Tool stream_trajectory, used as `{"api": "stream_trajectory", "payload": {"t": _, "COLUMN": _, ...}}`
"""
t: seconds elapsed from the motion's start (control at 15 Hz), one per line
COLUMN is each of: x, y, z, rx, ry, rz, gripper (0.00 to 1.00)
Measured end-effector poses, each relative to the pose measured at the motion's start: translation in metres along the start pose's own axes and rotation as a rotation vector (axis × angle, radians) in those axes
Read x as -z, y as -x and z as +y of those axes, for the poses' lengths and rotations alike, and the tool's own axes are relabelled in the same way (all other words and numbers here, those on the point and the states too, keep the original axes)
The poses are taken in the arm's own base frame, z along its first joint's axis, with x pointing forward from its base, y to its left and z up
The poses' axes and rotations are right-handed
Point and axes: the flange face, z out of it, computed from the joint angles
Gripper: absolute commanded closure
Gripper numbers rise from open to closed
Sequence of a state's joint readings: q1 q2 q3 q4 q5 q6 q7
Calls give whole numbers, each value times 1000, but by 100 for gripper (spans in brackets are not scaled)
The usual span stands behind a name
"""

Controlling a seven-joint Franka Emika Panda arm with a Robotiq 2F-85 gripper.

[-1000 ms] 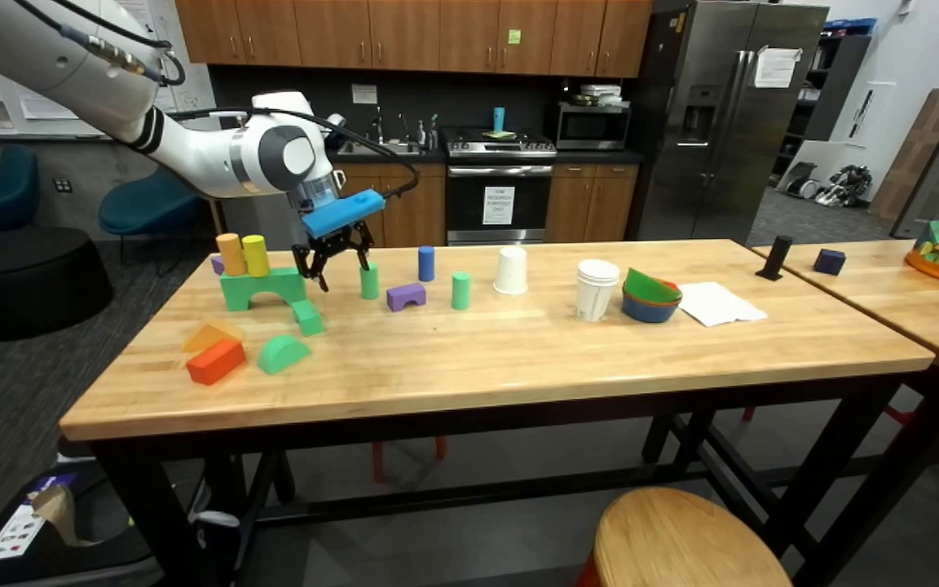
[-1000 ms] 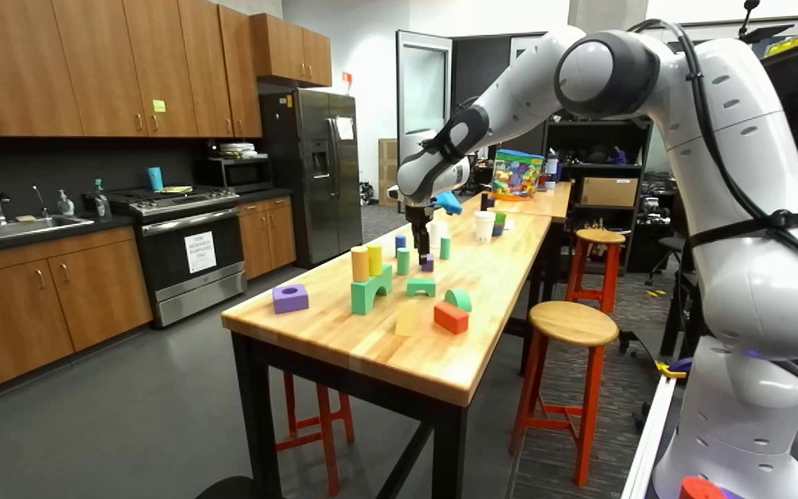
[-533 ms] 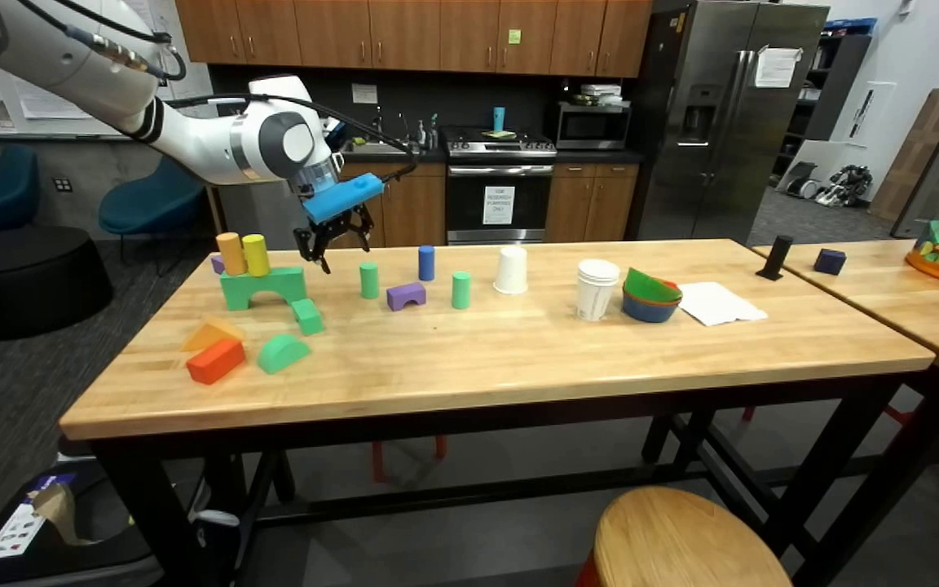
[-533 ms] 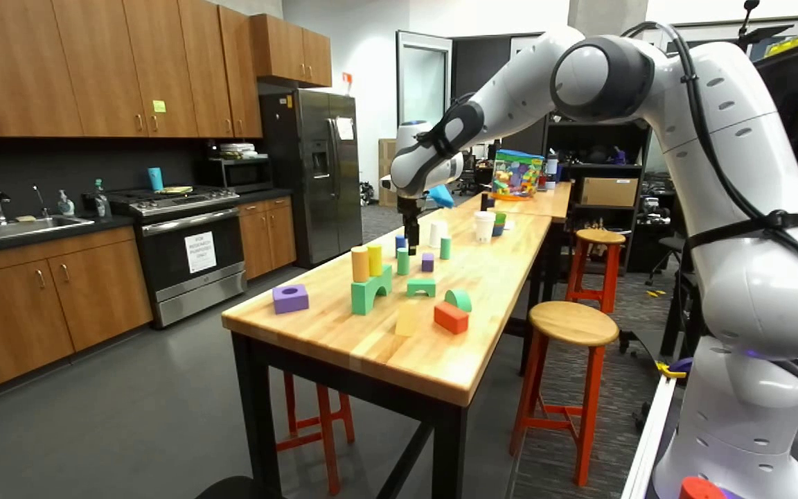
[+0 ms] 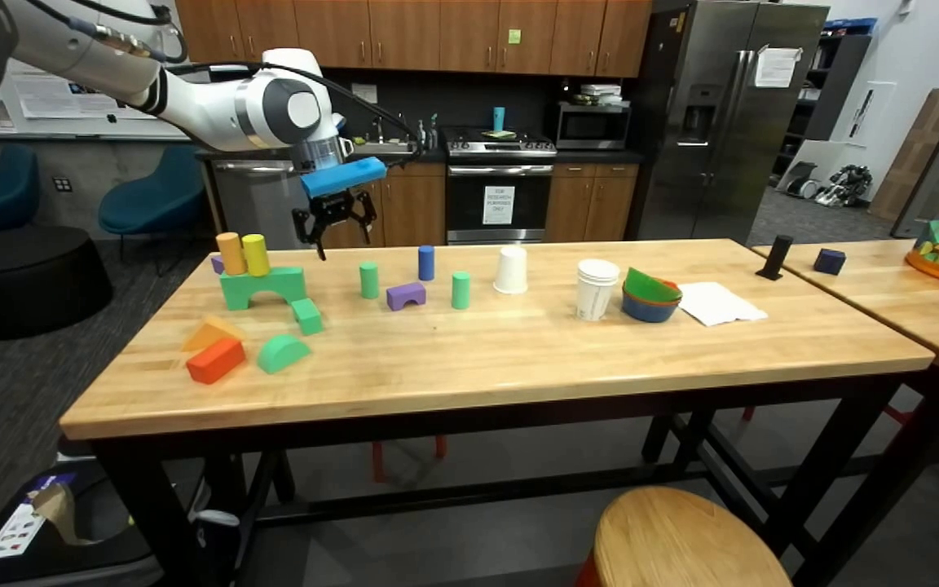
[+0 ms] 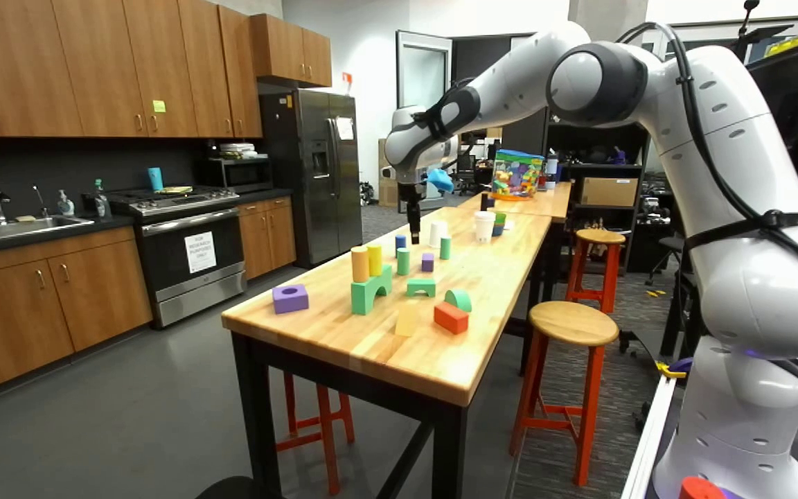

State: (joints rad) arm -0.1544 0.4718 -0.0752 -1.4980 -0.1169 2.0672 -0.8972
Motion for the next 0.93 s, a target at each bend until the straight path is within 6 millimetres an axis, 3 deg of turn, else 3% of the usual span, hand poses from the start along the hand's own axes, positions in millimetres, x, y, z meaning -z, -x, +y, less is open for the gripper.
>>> {"api": "stream_trajectory", "payload": {"t": 0.4, "x": 14, "y": -8, "z": 6, "rx": -10, "ry": 8, "rz": 12, "gripper": 0}}
{"api": "stream_trajectory", "payload": {"t": 0.93, "x": 5, "y": -9, "z": 7, "rx": -9, "ry": 19, "rz": 3, "gripper": 0}}
